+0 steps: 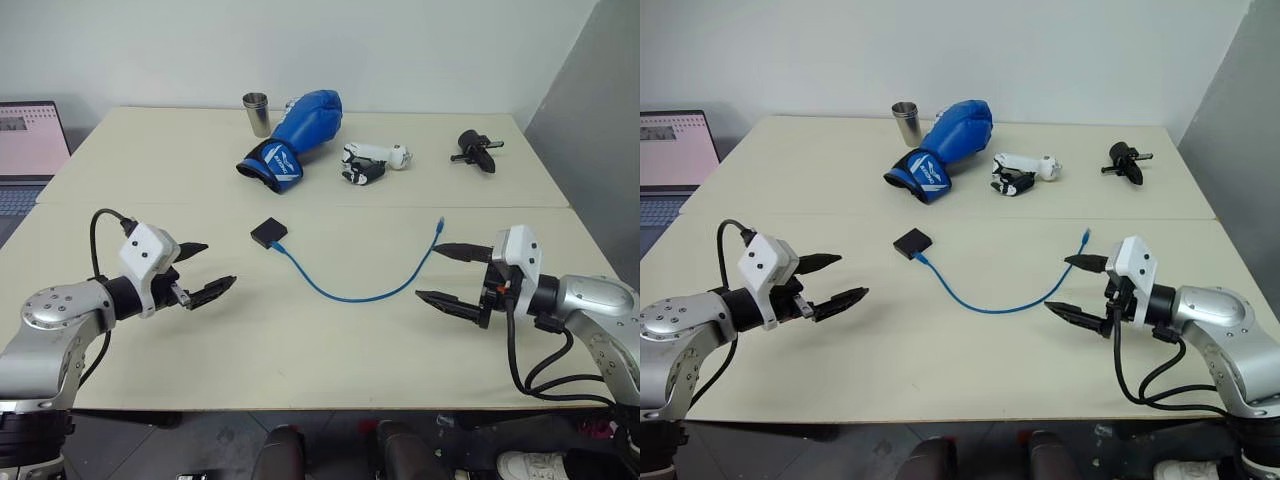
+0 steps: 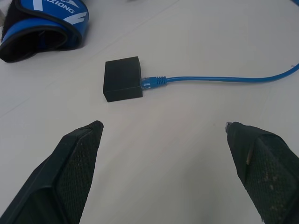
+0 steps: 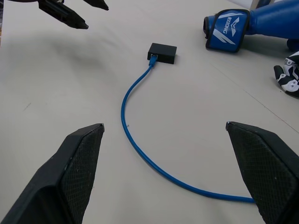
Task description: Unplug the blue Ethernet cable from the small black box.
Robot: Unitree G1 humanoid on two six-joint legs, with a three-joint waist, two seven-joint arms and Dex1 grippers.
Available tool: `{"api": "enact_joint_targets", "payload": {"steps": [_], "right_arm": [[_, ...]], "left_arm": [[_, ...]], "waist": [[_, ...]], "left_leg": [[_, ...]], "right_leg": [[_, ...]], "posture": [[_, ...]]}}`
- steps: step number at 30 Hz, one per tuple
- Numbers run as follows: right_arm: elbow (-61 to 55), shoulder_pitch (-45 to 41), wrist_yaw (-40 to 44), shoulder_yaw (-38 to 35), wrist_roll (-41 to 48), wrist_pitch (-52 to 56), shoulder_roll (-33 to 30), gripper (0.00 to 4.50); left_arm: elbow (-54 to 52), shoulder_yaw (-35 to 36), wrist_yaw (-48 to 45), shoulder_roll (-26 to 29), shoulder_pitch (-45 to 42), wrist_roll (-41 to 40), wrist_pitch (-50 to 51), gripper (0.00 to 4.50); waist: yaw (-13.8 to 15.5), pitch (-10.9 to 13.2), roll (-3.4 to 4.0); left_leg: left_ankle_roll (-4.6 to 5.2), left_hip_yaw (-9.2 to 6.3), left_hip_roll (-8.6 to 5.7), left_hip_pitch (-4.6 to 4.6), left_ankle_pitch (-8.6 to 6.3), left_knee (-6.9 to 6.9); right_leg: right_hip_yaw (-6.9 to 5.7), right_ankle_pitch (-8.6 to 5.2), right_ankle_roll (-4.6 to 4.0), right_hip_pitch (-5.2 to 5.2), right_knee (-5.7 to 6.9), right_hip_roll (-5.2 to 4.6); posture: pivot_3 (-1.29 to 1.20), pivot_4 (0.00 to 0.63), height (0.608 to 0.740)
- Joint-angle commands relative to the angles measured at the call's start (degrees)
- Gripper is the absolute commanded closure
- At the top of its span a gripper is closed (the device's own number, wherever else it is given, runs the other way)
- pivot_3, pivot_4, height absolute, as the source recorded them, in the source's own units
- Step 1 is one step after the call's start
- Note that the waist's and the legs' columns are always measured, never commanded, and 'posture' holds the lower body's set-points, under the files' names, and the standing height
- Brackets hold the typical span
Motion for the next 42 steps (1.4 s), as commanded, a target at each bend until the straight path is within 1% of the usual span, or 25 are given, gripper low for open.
{"api": "enact_joint_targets", "payload": {"steps": [1, 11, 16, 18, 21, 23, 27, 30, 31, 34, 36, 38, 42], "right_arm": [[-2.1, -1.3, -0.3, -1.5, 1.3, 0.7, -0.4, 0.06], [-1.8, -0.8, -0.1, -1.2, 0.8, 0.5, 0.1, 0.06], [-2.2, -1.1, -0.7, 0.0, 0.4, 1.1, 0.7, 0.06], [-2.1, -3.2, -2.7, 3.2, -0.6, 1.5, 3.4, 0.06], [-0.9, -5.8, -6.4, 8.2, -4.8, 0.4, 8.0, 0.06], [1.9, -8.1, -10.3, 12.8, -9.9, -0.6, 12.1, 0.06], [10.6, -14.2, -18.6, 21.1, -19.1, -1.5, 22.6, 0.06], [18.0, -18.7, -21.0, 25.9, -23.1, -2.6, 30.0, 0.06], [20.5, -19.9, -21.7, 27.0, -24.4, -3.1, 31.9, 0.06], [29.8, -24.0, -25.0, 28.6, -28.2, -5.5, 37.5, 0.06], [34.9, -26.2, -26.7, 29.0, -30.1, -7.5, 40.0, 0.06], [41.3, -29.1, -28.1, 28.4, -30.8, -8.8, 43.6, 0.06], [54.3, -34.8, -31.2, 26.3, -32.1, -12.9, 48.5, 0.06]], "left_arm": [[-1.7, 1.2, 0.1, -0.1, -1.3, -0.9, -0.8, 0.00], [-1.2, 0.4, 1.0, 0.0, -1.8, -0.1, -0.1, 0.00], [1.9, 0.9, -1.6, 0.5, -1.5, 0.8, -5.3, 0.00], [3.4, 1.0, -4.7, 1.4, -0.9, 0.5, -7.6, 0.00], [4.7, 0.8, -8.6, 2.6, -0.5, 0.3, -9.9, 0.00], [6.0, 1.2, -9.5, 3.1, -1.4, 0.5, -10.9, 0.00], [10.4, 1.0, -11.7, 4.9, -2.9, 1.2, -11.8, 0.00], [14.6, 0.3, -13.6, 6.8, -3.8, 2.7, -13.0, 0.00], [15.6, 0.1, -14.0, 7.1, -4.1, 3.0, -13.5, 0.00], [17.1, -0.2, -14.7, 7.1, -4.8, 3.7, -14.7, 0.00], [17.7, -0.4, -15.0, 7.1, -5.1, 4.1, -15.3, 0.00], [17.6, -0.5, -15.3, 6.9, -5.0, 4.2, -15.4, 0.00], [17.3, -1.0, -15.3, 6.4, -5.3, 4.4, -15.5, 0.00]], "waist": [[0.0, 0.0, 0.00], [0.0, 0.0, 0.00], [0.0, 0.0, 0.00], [-0.1, 0.0, 0.00], [-0.5, 0.0, 0.01], [-0.4, 0.0, 0.04], [-0.6, 0.0, 0.04], [-0.6, 0.0, 0.08], [-0.7, 0.1, 0.09], [-0.6, 0.0, 0.08], [-0.3, 0.0, 0.06], [-0.2, 0.0, 0.06], [-0.3, 0.0, 0.06]], "left_leg": [[0.00, 0.00, 0.00, 0.00, 0.00, 0.00], [0.00, 0.00, 0.00, 0.00, 0.00, 0.00], [0.00, 0.01, 0.00, 0.00, 0.00, 0.00], [0.00, 0.01, 0.00, 0.00, 0.00, 0.00], [0.00, 0.03, 0.05, 0.02, 0.00, -0.01], [0.00, 0.00, 0.05, -0.02, 0.00, -0.01], [0.00, 0.03, 0.04, -0.02, 0.00, 0.00], [0.00, 0.04, 0.04, -0.09, 0.00, -0.02], [0.00, 0.05, 0.05, -0.09, 0.00, -0.02], [0.00, 0.06, 0.06, -0.12, 0.00, -0.04], [0.00, 0.06, 0.04, -0.16, 0.00, -0.03], [0.00, 0.07, 0.03, -0.17, 0.00, -0.02], [0.00, 0.06, 0.05, -0.14, 0.00, -0.04]], "right_leg": [[0.00, 0.00, 0.00, 0.00, 0.00, 0.00], [0.00, 0.00, 0.00, 0.00, 0.00, 0.00], [0.00, 0.00, 0.00, 0.00, 0.00, 0.00], [0.00, 0.00, 0.00, -0.01, 0.00, 0.00], [0.02, 0.00, -0.01, -0.08, 0.06, 0.06], [0.01, 0.00, -0.01, -0.11, 0.07, 0.06], [0.02, 0.01, -0.01, -0.13, 0.09, 0.06], [0.01, 0.03, -0.06, -0.25, 0.13, 0.08], [0.02, 0.16, -0.28, -0.27, 0.14, 0.09], [-0.01, 0.17, -0.32, -0.30, 0.13, 0.09], [-0.03, 0.17, -0.33, -0.32, 0.12, 0.07], [-0.03, 0.18, -0.33, -0.31, 0.11, 0.05], [-0.04, 0.18, -0.33, -0.33, 0.16, 0.06]], "posture": [[0.00, 0.150, 0.740], [0.00, 0.150, 0.740], [0.00, 0.150, 0.740], [0.00, 0.150, 0.740], [0.00, 0.150, 0.740], [0.00, 0.150, 0.740], [0.00, 0.150, 0.740], [0.00, 0.150, 0.740], [0.00, 0.150, 0.740], [0.00, 0.150, 0.740], [0.00, 0.150, 0.740], [0.00, 0.150, 0.740], [0.00, 0.150, 0.740]]}}
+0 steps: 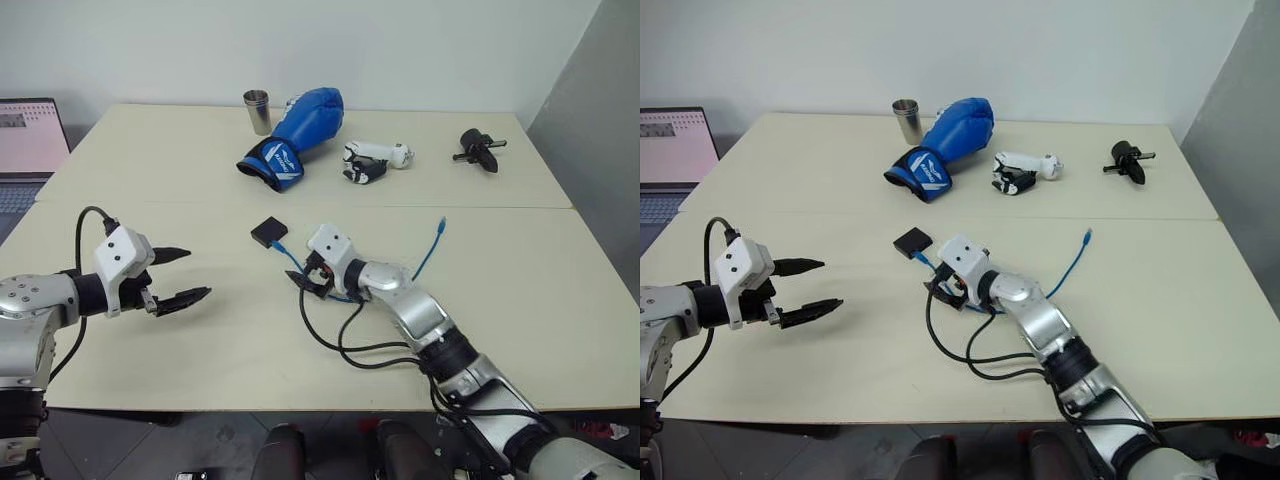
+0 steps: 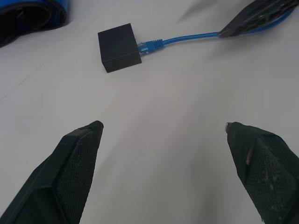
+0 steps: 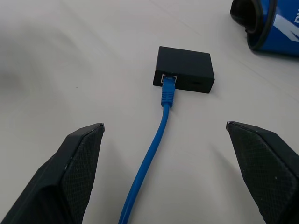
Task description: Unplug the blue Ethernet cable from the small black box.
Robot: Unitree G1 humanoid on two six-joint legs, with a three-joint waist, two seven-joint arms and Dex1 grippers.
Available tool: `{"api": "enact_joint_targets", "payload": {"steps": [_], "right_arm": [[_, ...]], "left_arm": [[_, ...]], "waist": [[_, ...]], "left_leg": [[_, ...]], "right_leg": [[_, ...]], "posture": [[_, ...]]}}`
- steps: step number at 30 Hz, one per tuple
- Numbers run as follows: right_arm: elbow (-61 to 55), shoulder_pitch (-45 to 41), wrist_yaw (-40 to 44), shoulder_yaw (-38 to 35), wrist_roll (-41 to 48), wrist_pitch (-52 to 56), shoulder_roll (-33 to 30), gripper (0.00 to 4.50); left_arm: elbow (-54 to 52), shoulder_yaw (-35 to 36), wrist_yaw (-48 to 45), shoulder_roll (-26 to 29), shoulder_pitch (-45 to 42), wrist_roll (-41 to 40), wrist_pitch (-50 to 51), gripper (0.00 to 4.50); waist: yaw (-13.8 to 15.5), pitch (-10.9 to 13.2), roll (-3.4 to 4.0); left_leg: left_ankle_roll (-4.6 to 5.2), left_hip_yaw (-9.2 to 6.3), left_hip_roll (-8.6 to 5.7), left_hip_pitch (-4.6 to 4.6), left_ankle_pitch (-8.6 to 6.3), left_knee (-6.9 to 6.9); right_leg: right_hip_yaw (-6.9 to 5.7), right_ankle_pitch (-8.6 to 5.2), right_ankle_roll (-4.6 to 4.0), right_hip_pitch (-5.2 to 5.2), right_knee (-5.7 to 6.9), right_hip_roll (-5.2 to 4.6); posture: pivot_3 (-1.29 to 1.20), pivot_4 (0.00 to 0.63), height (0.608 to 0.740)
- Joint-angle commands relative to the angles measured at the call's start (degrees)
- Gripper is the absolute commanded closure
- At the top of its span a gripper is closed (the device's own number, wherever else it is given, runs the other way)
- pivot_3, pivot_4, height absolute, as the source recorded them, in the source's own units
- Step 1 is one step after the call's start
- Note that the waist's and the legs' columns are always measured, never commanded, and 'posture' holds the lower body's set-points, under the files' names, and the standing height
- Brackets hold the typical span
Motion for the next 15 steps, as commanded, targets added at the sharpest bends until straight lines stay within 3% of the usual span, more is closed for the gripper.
{"api": "enact_joint_targets", "payload": {"steps": [1, 7, 10, 15], "right_arm": [[10.4, -5.5, -2.7, -3.2, -0.4, -4.6, 4.1, 0.06], [21.2, -10.3, -2.9, -5.1, -0.9, -8.4, 8.3, 0.06], [25.4, -12.3, -3.9, -6.0, -1.2, -9.8, 9.6, 0.60], [29.7, -14.8, -4.8, -7.7, -0.9, -10.7, 10.5, 1.98]], "left_arm": [[-0.8, 0.2, -0.1, 0.3, -1.0, 0.0, -0.9, 0.00], [-1.5, -0.3, 0.3, -0.4, -1.0, -0.2, -0.6, 0.00], [-1.6, -0.8, 0.6, -0.8, -1.3, 0.0, -0.4, 0.00], [-1.3, -1.7, 0.8, -1.4, -2.1, 0.4, -0.5, 0.00]], "waist": [[0.0, 0.0, 0.00], [-0.2, 0.0, 0.00], [-0.3, 0.0, 0.01], [-0.3, 0.0, 0.00]], "left_leg": [[0.00, -0.01, 0.00, 0.00, 0.00, 0.00], [0.00, -0.01, 0.01, 0.01, 0.00, -0.02], [0.00, -0.01, 0.00, 0.01, 0.00, -0.01], [0.00, -0.03, 0.00, 0.05, 0.00, -0.01]], "right_leg": [[-0.01, 0.00, 0.00, 0.00, 0.01, 0.00], [-0.01, 0.00, -0.01, 0.00, 0.03, 0.00], [0.00, 0.00, -0.01, 0.00, 0.03, -0.01], [-0.01, 0.00, -0.01, 0.00, 0.17, -0.01]], "posture": [[0.00, 0.150, 0.740], [0.00, 0.150, 0.740], [0.00, 0.150, 0.740], [0.00, 0.150, 0.740]]}}
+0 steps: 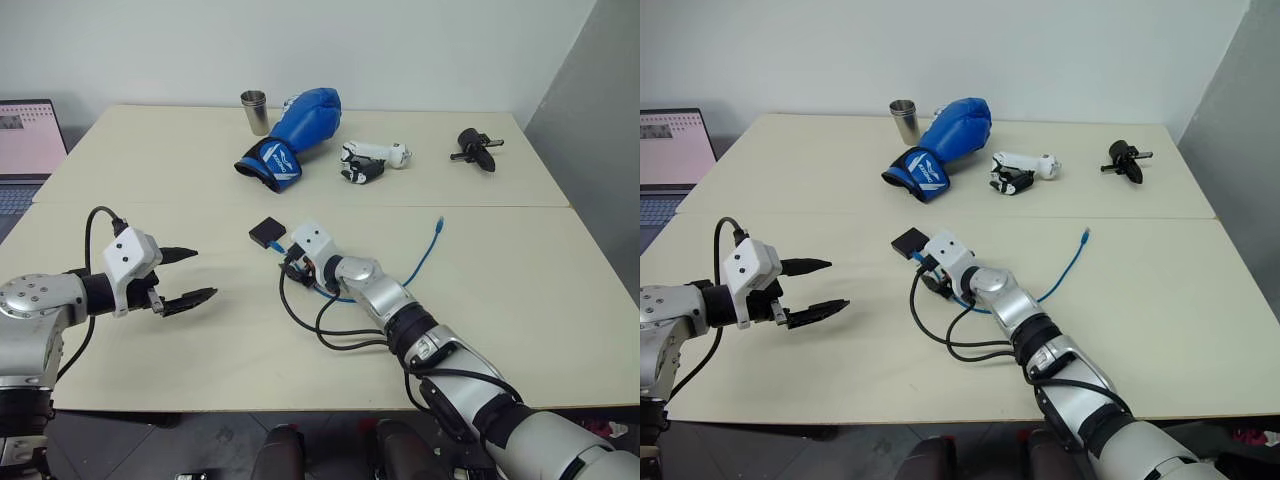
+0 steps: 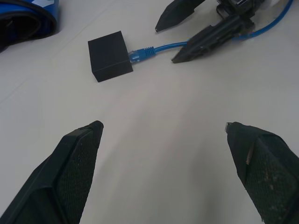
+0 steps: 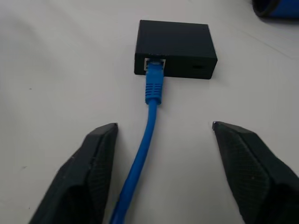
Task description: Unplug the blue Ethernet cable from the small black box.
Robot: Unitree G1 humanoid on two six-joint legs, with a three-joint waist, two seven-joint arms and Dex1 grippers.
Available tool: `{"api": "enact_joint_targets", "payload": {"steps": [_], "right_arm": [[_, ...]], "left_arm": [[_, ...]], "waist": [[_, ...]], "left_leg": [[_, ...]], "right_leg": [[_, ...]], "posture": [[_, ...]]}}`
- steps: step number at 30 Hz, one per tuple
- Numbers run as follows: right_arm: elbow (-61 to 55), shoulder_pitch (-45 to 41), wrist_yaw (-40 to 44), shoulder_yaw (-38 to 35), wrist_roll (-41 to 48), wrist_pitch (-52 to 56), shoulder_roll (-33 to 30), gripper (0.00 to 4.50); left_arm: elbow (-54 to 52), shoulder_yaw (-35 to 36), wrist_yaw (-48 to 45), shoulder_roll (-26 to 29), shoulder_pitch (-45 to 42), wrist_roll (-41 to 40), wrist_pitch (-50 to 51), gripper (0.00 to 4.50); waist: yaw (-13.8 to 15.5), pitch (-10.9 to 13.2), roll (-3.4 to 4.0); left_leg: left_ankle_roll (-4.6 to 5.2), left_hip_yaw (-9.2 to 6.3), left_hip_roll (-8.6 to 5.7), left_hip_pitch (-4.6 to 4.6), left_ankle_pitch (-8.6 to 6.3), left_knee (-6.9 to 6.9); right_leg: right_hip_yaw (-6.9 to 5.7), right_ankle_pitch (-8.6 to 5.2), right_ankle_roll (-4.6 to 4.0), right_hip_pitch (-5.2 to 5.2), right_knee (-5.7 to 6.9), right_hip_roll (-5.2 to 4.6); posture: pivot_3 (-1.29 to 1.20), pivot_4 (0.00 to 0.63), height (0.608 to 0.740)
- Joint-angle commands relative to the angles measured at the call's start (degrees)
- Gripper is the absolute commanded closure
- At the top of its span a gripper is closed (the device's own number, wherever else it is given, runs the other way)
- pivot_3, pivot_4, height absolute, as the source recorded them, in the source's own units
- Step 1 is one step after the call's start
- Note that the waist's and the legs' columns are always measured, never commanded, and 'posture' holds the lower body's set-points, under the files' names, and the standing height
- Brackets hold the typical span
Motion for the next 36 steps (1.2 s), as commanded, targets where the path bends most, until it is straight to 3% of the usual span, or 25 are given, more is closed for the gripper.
{"api": "enact_joint_targets", "payload": {"steps": [1, 9, 11, 16, 23, 25, 32, 36], "right_arm": [[2.2, -3.1, -0.9, -1.9, -0.1, -1.4, 3.8, 2.21], [-4.7, 0.6, 3.4, -0.4, -0.6, 0.3, 1.9, 4.25], [-11.5, 3.9, 6.1, 0.9, -0.8, 2.4, -0.3, 4.49], [-40.1, 17.0, 14.3, 2.6, -0.9, 13.3, -12.5, 4.49], [-64.8, 28.9, 22.3, 0.5, 2.4, 25.6, -28.0, 4.49], [-67.9, 30.8, 22.5, 0.5, 3.2, 27.2, -29.5, 4.49], [-69.0, 31.3, 21.9, 2.5, 4.3, 27.0, -28.9, 2.97], [-65.3, 29.5, 20.1, 2.7, 3.9, 26.1, -26.6, 2.85]], "left_arm": [[-0.7, -0.5, 0.6, -0.2, -1.7, 0.3, -0.2, 0.00], [-0.7, -2.0, 0.6, -1.6, -2.7, 0.8, -0.2, 0.00], [-0.7, -2.7, 0.5, -2.0, -3.2, 0.8, -0.1, 0.00], [-1.6, -4.9, 0.0, -3.4, -4.2, 0.6, 0.7, 0.00], [-1.6, -6.7, -0.4, -4.5, -4.8, 0.8, 0.8, 0.00], [-1.0, -7.2, -0.6, -4.8, -5.3, 0.9, 0.6, 0.00], [-0.5, -8.3, -1.5, -5.6, -6.1, 0.9, 0.4, 0.00], [-3.2, -7.8, -1.5, -5.6, -4.1, 0.1, 1.7, 0.00]], "waist": [[0.0, 0.0, 0.00], [-0.1, 0.0, 0.01], [-0.1, 0.0, 0.00], [0.7, 0.0, 0.02], [0.4, 0.0, 0.02], [0.2, 0.0, 0.02], [-0.6, 0.0, 0.01], [-0.6, 0.0, 0.01]], "left_leg": [[0.00, -0.01, 0.00, 0.00, 0.00, 0.00], [0.00, 0.00, 0.00, 0.00, 0.00, 0.01], [0.00, 0.00, 0.00, -0.01, 0.00, 0.00], [0.00, -0.06, -0.03, -0.08, 0.00, 0.02], [0.01, -0.12, -0.01, -0.07, 0.00, 0.01], [0.01, -0.13, 0.00, -0.06, 0.00, -0.01], [0.01, -0.09, -0.02, -0.02, 0.00, 0.03], [0.01, -0.08, -0.04, -0.04, 0.00, 0.03]], "right_leg": [[-0.01, 0.00, 0.00, 0.00, 0.01, 0.00], [0.01, 0.00, 0.00, -0.01, 0.05, 0.00], [0.01, 0.00, 0.00, -0.03, 0.05, 0.00], [-0.02, -0.02, -0.03, -0.01, 0.02, -0.01], [-0.03, -0.03, -0.02, 0.01, -0.03, 0.05], [-0.03, -0.06, -0.05, 0.01, -0.03, 0.08], [0.01, -0.13, 0.08, 0.03, 0.01, 0.08], [0.02, -0.20, 0.21, 0.03, -0.01, 0.06]], "posture": [[0.00, 0.150, 0.740], [0.00, 0.150, 0.740], [0.00, 0.150, 0.740], [0.00, 0.150, 0.740], [0.00, 0.150, 0.740], [0.00, 0.150, 0.740], [0.00, 0.150, 0.740], [0.00, 0.150, 0.740]]}}
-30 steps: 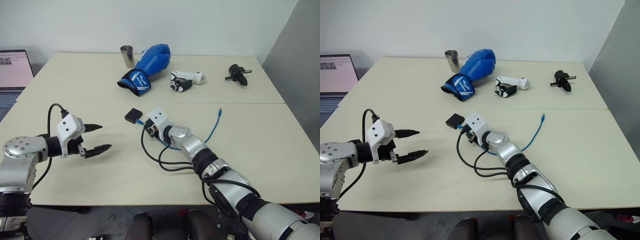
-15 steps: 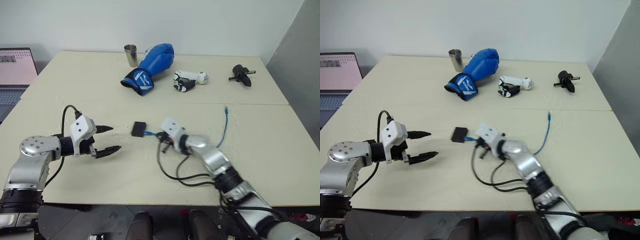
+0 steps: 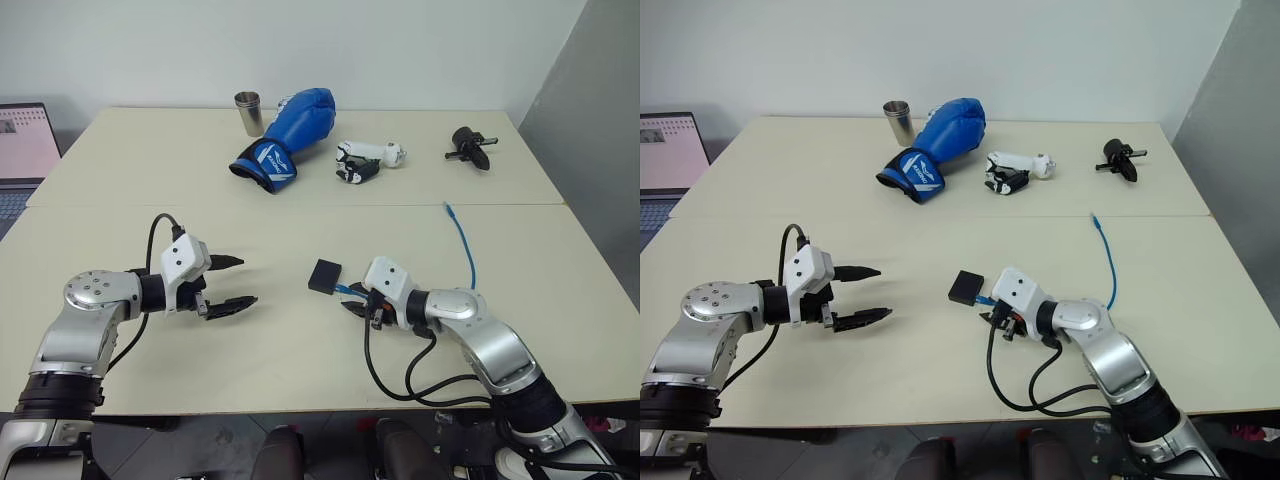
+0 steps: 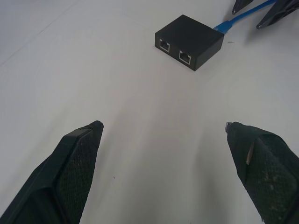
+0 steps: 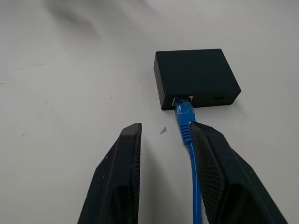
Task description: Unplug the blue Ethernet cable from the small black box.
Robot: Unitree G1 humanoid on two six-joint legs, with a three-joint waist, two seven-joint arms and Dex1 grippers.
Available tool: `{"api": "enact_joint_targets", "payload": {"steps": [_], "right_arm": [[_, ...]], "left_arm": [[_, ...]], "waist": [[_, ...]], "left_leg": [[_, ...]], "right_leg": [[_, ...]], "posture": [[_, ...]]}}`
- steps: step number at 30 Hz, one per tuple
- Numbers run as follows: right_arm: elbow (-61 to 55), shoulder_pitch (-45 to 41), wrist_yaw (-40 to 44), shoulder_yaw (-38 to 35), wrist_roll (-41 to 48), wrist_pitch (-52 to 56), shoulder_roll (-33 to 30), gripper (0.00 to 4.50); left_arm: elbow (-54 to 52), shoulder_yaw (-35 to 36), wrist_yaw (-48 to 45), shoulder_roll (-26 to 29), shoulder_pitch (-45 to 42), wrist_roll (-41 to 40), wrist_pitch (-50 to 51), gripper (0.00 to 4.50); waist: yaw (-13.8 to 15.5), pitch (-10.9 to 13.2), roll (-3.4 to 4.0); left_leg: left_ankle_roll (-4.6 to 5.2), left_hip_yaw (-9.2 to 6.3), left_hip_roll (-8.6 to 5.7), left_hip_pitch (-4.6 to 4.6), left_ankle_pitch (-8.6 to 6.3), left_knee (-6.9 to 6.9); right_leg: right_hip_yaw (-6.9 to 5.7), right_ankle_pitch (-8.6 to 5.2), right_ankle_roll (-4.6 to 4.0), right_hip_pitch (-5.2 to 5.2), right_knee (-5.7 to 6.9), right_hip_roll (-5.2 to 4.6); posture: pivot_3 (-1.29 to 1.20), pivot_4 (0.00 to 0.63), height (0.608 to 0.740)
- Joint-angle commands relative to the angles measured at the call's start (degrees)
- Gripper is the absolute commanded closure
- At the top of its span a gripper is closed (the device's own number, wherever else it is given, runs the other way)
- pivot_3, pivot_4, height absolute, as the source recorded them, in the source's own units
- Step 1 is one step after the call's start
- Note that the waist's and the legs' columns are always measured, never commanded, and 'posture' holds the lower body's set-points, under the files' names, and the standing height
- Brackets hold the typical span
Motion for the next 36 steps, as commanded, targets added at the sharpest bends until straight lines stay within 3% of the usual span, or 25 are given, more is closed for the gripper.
{"api": "enact_joint_targets", "payload": {"steps": [1, 15, 18, 22, 32, 36], "right_arm": [[2.6, -2.2, -1.9, -0.3, -0.1, -2.2, 2.1, 2.85], [11.7, -6.4, 0.1, 0.4, 0.2, -1.7, 2.7, 2.85], [11.4, -6.3, 0.2, 0.6, -0.1, -2.0, 2.7, 3.36], [10.9, -6.6, 0.1, 1.4, -1.6, -5.0, 2.2, 4.39], [10.6, -11.9, -0.4, 6.9, -15.1, -37.7, -6.3, 4.40], [10.8, -12.9, -0.8, 6.3, -16.0, -45.4, -6.0, 4.40]], "left_arm": [[-3.3, 0.8, 0.0, 0.1, 1.4, -1.0, 0.6, 0.00], [-5.1, 1.2, 0.4, 0.0, 2.4, -1.7, 2.2, 0.00], [-4.8, 1.1, 0.4, -0.1, 2.2, -1.9, 2.9, 0.00], [-3.7, 1.7, 2.3, -1.3, 1.0, -3.2, 7.4, 0.00], [-7.0, 5.8, 2.9, -4.4, -5.4, -22.4, 36.9, 0.00], [-8.1, 5.4, 4.1, -6.1, -7.7, -25.8, 41.3, 0.00]], "waist": [[-0.1, 0.0, 0.00], [0.0, 0.0, 0.00], [0.0, 0.0, 0.00], [0.0, 0.0, 0.00], [-0.1, 0.0, -0.02], [-0.1, 0.0, -0.02]], "left_leg": [[0.00, 0.00, 0.01, 0.01, 0.00, 0.00], [0.00, 0.00, 0.00, 0.00, 0.00, 0.00], [0.00, 0.00, 0.00, 0.00, 0.00, 0.00], [0.00, 0.00, 0.00, 0.01, 0.00, 0.00], [0.00, -0.02, -0.01, -0.01, 0.00, 0.02], [-0.01, -0.03, -0.01, 0.00, 0.01, 0.02]], "right_leg": [[0.01, 0.00, 0.00, 0.00, 0.00, 0.00], [-0.01, 0.14, -0.25, 0.00, 0.00, 0.00], [-0.02, 0.14, -0.25, 0.00, 0.00, 0.00], [-0.01, 0.14, -0.24, 0.01, 0.00, 0.00], [-0.04, -0.01, 0.02, 0.01, 0.01, 0.00], [-0.04, 0.00, 0.01, 0.02, 0.02, 0.00]], "posture": [[0.00, 0.150, 0.740], [0.00, 0.150, 0.740], [0.00, 0.150, 0.740], [0.00, 0.150, 0.740], [0.00, 0.150, 0.740], [0.00, 0.150, 0.740]]}}
